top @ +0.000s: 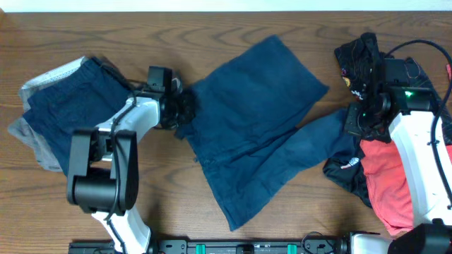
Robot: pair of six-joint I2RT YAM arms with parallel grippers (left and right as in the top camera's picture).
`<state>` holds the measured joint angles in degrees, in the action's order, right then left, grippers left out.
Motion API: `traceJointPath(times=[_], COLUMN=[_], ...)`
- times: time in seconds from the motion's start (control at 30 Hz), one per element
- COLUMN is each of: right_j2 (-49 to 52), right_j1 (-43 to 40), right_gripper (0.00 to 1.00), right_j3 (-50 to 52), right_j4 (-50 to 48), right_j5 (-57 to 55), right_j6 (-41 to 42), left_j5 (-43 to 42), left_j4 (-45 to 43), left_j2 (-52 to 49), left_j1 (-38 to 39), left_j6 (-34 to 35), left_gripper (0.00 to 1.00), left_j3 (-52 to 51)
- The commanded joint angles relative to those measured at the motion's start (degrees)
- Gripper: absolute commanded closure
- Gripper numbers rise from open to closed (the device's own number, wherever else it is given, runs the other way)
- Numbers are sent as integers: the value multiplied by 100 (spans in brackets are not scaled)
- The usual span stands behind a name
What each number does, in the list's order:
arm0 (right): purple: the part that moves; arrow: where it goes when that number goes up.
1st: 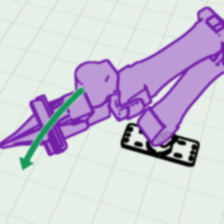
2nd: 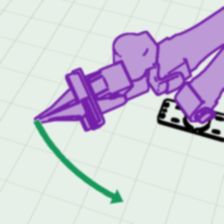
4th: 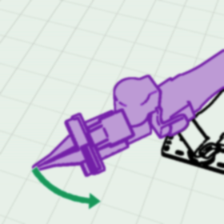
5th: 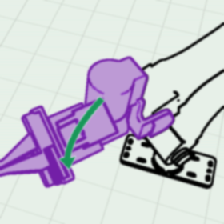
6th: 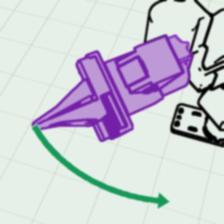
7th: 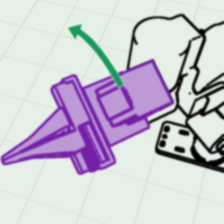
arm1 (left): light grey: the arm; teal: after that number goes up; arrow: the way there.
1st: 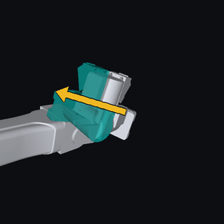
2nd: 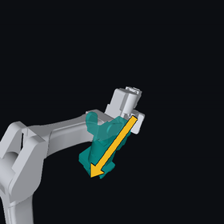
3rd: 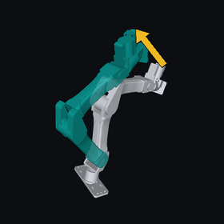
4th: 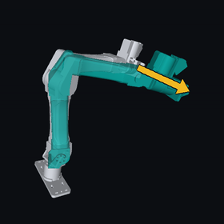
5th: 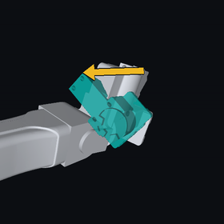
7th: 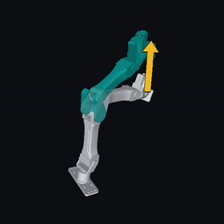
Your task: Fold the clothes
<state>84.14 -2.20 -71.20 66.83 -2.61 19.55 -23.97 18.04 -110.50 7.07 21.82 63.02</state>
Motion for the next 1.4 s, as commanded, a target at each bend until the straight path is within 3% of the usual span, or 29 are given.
traceJointPath(times=[0.0, 0.23, 0.4, 0.53, 0.6, 0.67, 0.73, 0.87, 1.0, 1.1, 1.3, 1.37], right_j2=[-184, -350, -367, -367, -367, -367, -367, -367, -367, -367, -367, -367], right_j1=[-52, -52, -52, -52, -52, -52, -52, -52, -52, -52, -52, -52], right_gripper=[99, 99, 99, 99, 99, 99, 98, 98, 98, 98, 99, 99], right_j3=[-70, -70, -70, -70, -70, -70, -70, -70, -70, -70, -70, -70], right_j4=[181, 435, 433, 404, 404, 413, 413, 411, 413, 420, 428, 426], right_j5=[-61, -61, -57, -57, -57, -59, -59, -59, -59, -59, -4, 7], right_j6=[481, 774, 789, 787, 785, 782, 782, 780, 761, 737, 741, 743], left_j5=[-33, -258, -256, -236, -238, -240, -236, -238, -243, -240, -251, -249], left_j4=[-181, -149, 310, 1241, 1834, 2583, 3145, 3851, 3550, 3077, 2120, 1637], left_j2=[-619, -887, -885, -782, -673, -496, -282, -219, -225, -227, -256, -260], left_j1=[181, 887, 1167, 1034, 935, 841, 793, 793, 927, 1040, 1217, 1307], left_j6=[-590, -1698, -1821, -1928, -1926, -1906, -1670, -815, -120, 114, 273, 267], left_gripper=[94, 94, 94, 94, 86, 85, 79, 77, 76, 37, 36, 46], left_j3=[116, 800, 1189, 1714, 1985, 2223, 2256, 2203, 1694, 1274, 673, 509])
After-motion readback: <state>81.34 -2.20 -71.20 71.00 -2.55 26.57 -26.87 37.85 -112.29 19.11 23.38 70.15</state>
